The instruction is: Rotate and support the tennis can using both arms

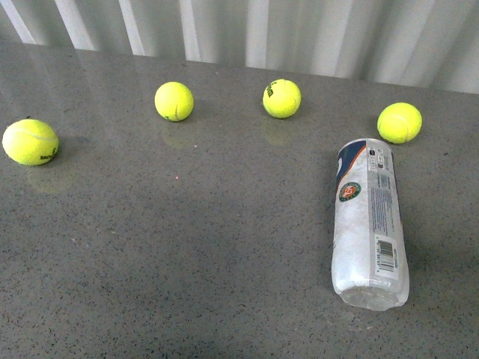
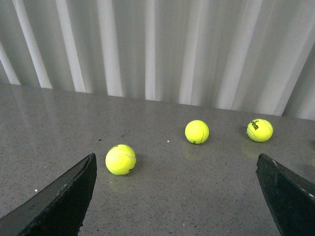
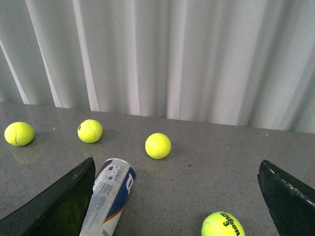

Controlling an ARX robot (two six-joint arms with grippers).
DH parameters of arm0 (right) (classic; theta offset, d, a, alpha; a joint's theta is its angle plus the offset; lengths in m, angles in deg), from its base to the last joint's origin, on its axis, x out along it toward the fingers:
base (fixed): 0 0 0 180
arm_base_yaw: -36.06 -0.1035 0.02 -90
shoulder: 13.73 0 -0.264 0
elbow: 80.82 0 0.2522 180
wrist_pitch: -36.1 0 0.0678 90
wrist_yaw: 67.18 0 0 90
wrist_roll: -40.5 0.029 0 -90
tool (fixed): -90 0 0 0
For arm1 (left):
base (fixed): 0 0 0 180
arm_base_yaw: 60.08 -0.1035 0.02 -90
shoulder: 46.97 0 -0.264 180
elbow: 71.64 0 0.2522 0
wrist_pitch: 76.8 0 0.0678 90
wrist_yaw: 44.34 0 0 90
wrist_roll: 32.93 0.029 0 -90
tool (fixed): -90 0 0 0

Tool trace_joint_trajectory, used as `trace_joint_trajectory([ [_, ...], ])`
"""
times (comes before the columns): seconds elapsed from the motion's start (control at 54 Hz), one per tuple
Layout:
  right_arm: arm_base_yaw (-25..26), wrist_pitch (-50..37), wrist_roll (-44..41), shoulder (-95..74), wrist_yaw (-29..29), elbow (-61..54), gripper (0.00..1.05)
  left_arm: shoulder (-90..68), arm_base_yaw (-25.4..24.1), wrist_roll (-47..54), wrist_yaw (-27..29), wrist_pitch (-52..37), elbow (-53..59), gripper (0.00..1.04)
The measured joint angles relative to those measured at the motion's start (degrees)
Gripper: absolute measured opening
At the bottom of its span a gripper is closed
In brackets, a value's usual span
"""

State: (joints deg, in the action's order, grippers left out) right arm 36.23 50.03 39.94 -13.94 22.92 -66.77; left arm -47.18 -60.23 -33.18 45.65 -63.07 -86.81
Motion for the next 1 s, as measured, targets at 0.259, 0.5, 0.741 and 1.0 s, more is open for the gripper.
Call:
trace_joint_trajectory([
  [0.259,0.0,0.0,0.0,0.0,0.0,0.0,0.97,0.0,0.0,-0.02,0.0,0.0,0.0,0.98],
  [0.5,0.0,0.0,0.0,0.0,0.0,0.0,0.97,0.0,0.0,-0.02,0.0,0.0,0.0,0.98],
  [0.741,0.0,0.0,0.0,0.0,0.0,0.0,0.97,0.0,0.0,0.0,0.0,0.0,0.0,0.98],
  [1.0,1.29,3.85,11.5,-14.32,5.29,6.95,0.97,0.0,0.0,0.0,-0.09,0.0,0.0,0.98],
])
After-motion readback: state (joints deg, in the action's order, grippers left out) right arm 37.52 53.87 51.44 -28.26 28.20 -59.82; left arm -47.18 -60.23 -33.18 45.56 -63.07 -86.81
